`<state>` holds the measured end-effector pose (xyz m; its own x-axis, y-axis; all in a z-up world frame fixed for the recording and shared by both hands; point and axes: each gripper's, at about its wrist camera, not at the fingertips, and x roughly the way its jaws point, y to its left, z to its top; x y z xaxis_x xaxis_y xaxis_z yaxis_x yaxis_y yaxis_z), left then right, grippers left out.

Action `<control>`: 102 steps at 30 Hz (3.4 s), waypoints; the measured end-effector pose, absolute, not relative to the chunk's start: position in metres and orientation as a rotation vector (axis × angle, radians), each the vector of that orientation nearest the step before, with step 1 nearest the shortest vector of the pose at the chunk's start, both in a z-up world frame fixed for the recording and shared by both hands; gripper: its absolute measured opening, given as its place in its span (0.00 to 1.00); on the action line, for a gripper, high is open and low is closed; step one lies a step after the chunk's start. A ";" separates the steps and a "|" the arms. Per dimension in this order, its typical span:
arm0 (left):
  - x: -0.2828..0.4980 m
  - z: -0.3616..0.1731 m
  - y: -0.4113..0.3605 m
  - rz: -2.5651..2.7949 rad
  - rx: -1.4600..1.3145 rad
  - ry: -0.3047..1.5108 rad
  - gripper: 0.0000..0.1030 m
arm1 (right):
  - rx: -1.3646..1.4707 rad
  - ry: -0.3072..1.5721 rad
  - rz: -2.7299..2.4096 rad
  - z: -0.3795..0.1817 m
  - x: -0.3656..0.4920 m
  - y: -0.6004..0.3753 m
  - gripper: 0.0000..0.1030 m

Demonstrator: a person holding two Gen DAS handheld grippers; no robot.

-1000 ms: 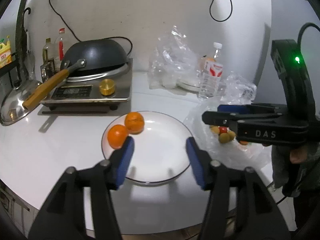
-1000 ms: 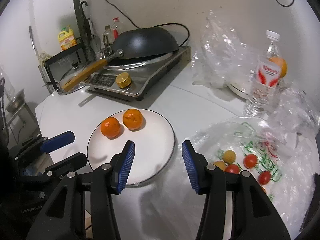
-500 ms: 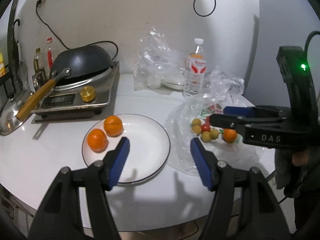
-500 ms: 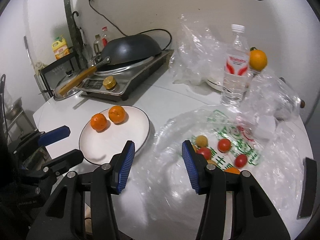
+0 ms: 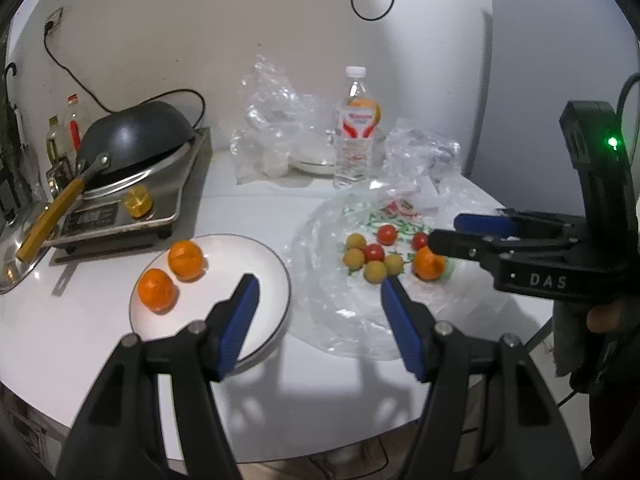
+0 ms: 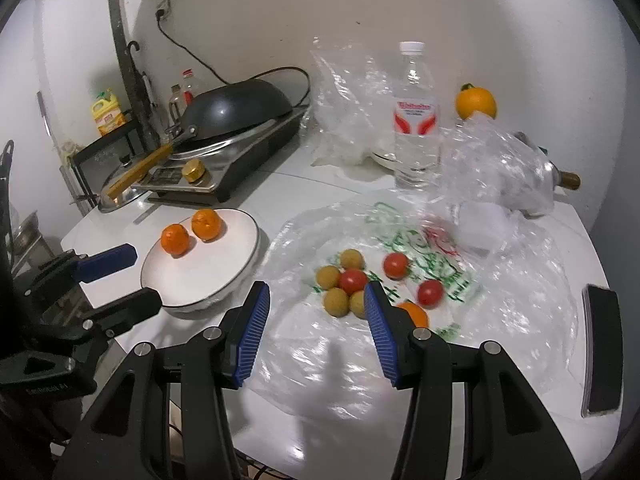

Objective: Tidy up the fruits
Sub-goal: 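Move both open grippers back to the fruit on the bag, then grasp a mandarin with the right gripper, then grasp a small yellow round fruit with the left gripper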

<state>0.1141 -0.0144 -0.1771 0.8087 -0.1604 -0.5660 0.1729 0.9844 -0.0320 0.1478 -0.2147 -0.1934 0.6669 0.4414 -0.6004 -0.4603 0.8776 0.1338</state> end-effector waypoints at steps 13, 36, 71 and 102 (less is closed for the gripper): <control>0.127 -0.183 -0.049 -0.214 0.067 0.635 0.63 | 0.000 0.694 0.481 -0.212 0.156 -0.249 0.50; 0.174 -0.213 -0.076 -0.219 0.083 0.719 0.63 | -0.036 0.819 0.508 -0.254 0.211 -0.249 0.50; 0.230 -0.254 -0.112 -0.243 0.248 0.811 0.41 | -0.033 0.818 0.566 -0.258 0.219 -0.263 0.42; 0.219 -0.245 -0.109 -0.319 0.199 0.799 0.26 | -0.060 0.768 0.532 -0.239 0.205 -0.260 0.42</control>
<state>0.2191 -0.1092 -0.2447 0.6532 -0.2047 -0.7290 0.3536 0.9338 0.0547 0.2052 -0.2604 -0.2391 0.5945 0.4361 -0.6756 -0.4790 0.8669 0.1381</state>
